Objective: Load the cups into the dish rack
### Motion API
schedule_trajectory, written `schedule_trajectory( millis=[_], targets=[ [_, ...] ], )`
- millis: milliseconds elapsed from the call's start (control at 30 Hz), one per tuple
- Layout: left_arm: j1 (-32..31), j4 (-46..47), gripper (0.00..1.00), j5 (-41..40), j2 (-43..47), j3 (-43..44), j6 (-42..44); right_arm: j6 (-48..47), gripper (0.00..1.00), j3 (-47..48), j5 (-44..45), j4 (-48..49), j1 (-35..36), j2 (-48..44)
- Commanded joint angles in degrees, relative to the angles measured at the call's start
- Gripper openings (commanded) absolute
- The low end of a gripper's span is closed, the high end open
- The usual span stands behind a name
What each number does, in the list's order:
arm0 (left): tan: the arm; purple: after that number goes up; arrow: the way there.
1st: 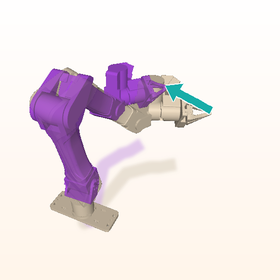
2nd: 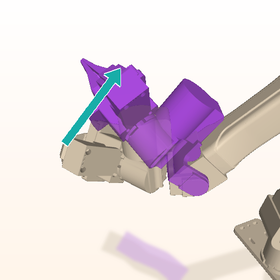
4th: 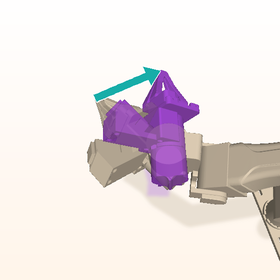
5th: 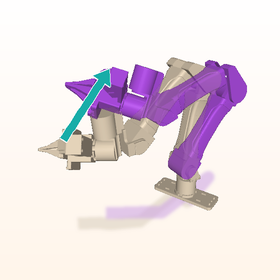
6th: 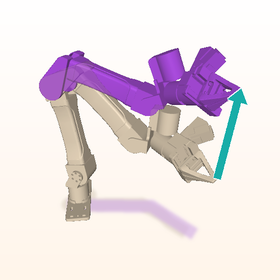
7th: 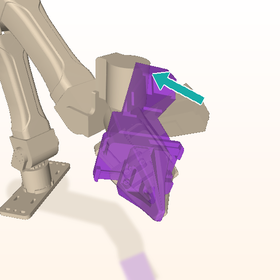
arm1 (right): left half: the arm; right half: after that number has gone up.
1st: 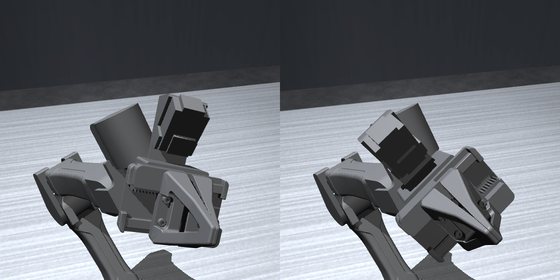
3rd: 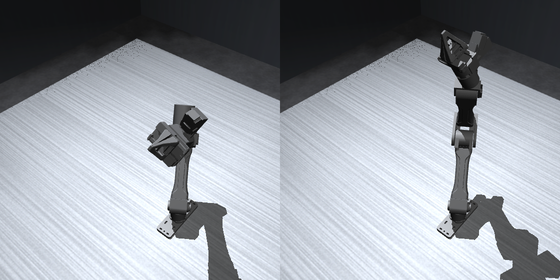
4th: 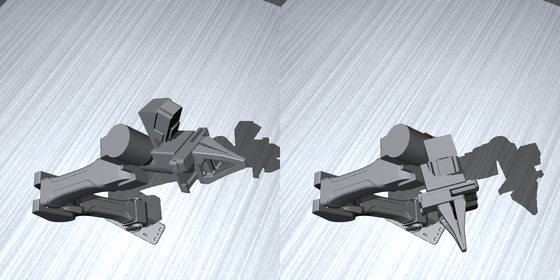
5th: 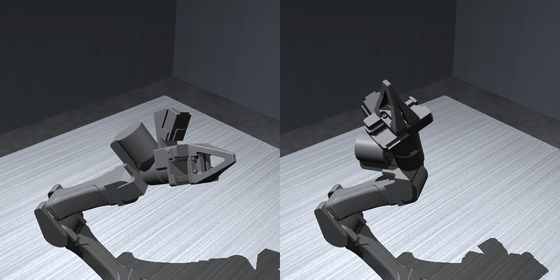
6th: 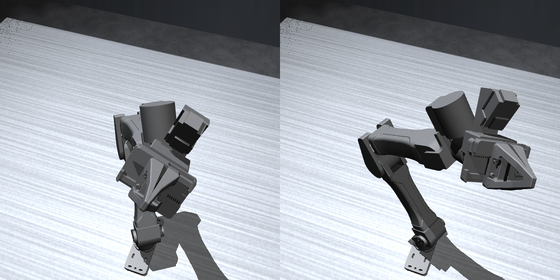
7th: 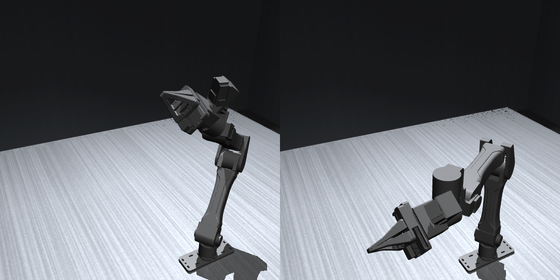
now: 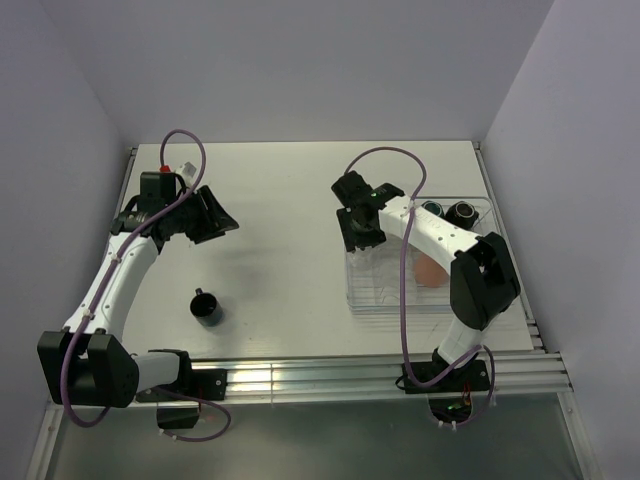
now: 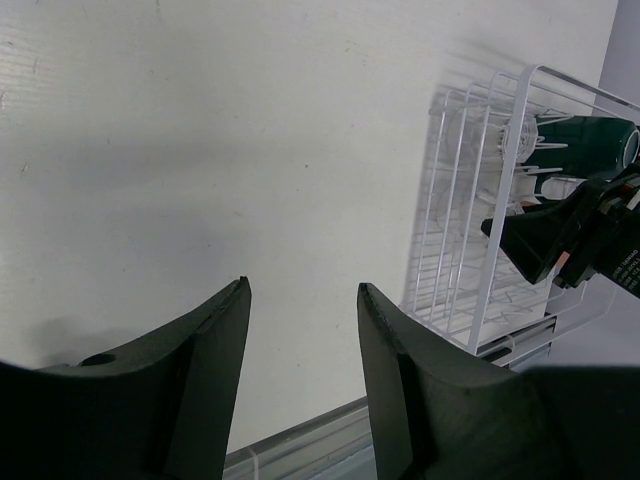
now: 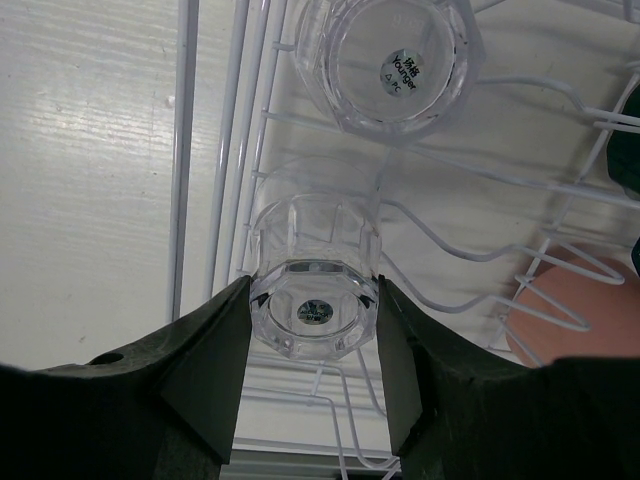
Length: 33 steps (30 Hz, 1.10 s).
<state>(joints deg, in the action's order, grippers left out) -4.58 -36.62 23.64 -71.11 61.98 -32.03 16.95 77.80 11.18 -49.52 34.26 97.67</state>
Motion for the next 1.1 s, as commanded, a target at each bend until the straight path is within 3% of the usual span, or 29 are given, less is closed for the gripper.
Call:
schedule_trajectory(
  millis=[0, 200, 633, 1067],
  targets=[
    [-0.08, 1.82, 0.53, 0.71, 0.01, -0.36, 1.8, -0.6, 0.43, 2.27, 0.25, -0.49, 0.46, 0.33],
    [-0.08, 1.82, 0.53, 0.62, -0.08, -0.54, 1.97, -0.34, 0.47, 2.53, 0.86, -0.14, 0.46, 1.74],
    [-0.08, 1.64, 0.53, 0.62, -0.34, -0.54, 2.06, -0.07, 0.7, 2.8, 2.62, 0.47, 0.46, 3.05],
    [-0.08, 1.2, 0.52, 0.01, -0.34, -0.1, 1.8, -0.08, 0.73, 3.41, 1.66, 0.38, 0.37, -0.37]
  ],
)
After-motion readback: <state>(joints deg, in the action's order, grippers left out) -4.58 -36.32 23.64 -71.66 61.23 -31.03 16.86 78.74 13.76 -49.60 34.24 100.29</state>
